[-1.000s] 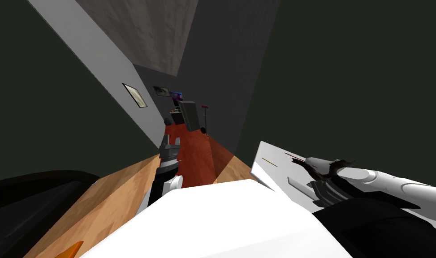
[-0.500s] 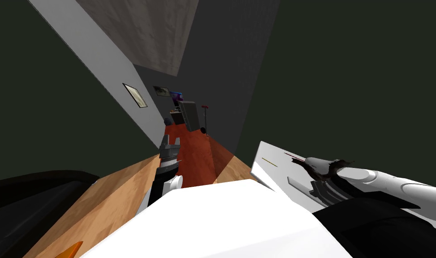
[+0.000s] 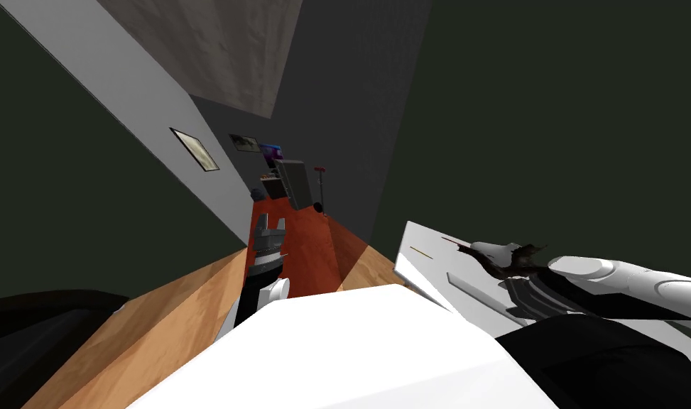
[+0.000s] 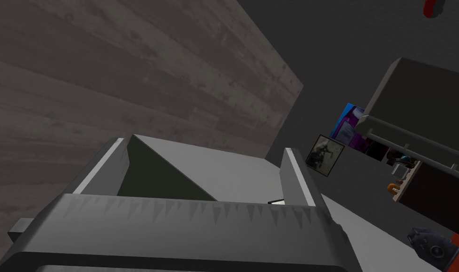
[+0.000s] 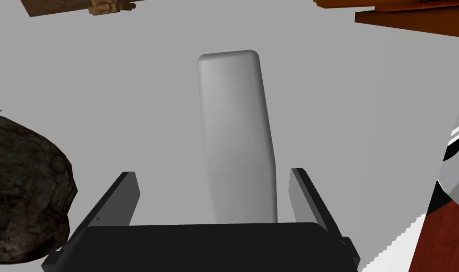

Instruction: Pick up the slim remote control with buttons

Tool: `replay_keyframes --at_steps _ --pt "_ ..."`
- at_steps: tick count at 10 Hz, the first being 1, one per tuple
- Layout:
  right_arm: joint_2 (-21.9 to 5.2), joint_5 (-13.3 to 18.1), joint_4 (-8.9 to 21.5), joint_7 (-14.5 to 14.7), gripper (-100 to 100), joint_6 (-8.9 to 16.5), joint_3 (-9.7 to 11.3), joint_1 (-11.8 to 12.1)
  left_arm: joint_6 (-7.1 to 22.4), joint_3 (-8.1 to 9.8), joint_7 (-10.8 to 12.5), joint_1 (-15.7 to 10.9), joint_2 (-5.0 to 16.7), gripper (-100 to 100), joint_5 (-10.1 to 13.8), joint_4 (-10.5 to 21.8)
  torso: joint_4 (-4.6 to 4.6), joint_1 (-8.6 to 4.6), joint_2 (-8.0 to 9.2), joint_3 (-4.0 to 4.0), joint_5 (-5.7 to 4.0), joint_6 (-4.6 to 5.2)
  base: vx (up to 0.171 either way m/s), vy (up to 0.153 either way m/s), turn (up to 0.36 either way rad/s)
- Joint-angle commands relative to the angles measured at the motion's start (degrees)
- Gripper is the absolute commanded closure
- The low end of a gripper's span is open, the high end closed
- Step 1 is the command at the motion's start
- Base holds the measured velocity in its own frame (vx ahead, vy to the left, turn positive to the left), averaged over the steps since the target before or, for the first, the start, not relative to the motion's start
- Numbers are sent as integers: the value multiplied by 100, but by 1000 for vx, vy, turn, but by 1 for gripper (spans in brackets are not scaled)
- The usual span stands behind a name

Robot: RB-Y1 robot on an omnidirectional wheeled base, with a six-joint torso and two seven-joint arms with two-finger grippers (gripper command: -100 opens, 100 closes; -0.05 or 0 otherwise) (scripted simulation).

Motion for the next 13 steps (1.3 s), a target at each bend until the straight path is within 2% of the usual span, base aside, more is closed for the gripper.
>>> replay_keyframes --at_steps 1,3,6,8,13 --pt "-174 -119 -2 -52 -100 92 11 39 0 0 0 0 0 0 0 0 0 0 0 0 0 0 14 -2 -164" --pt "-318 -309 232 -59 -100 82 7 22 0 0 0 0 0 0 0 0 1 -6 5 3 3 5 13 -12 -215" --pt "-379 -450 393 -54 -100 61 -41 -7 0 0 0 -1 0 0 0 0 3 -4 17 10 7 4 -7 -7 -63" --pt "-274 -381 176 -44 -100 -143 -59 25 0 -1 0 -3 0 0 0 0 7 -5 37 21 6 -1 -81 -28 179" --pt "-150 -268 -9 -63 -100 -204 -30 60 0 -1 0 -2 0 0 0 0 2 -9 15 8 4 -3 -15 -28 87"
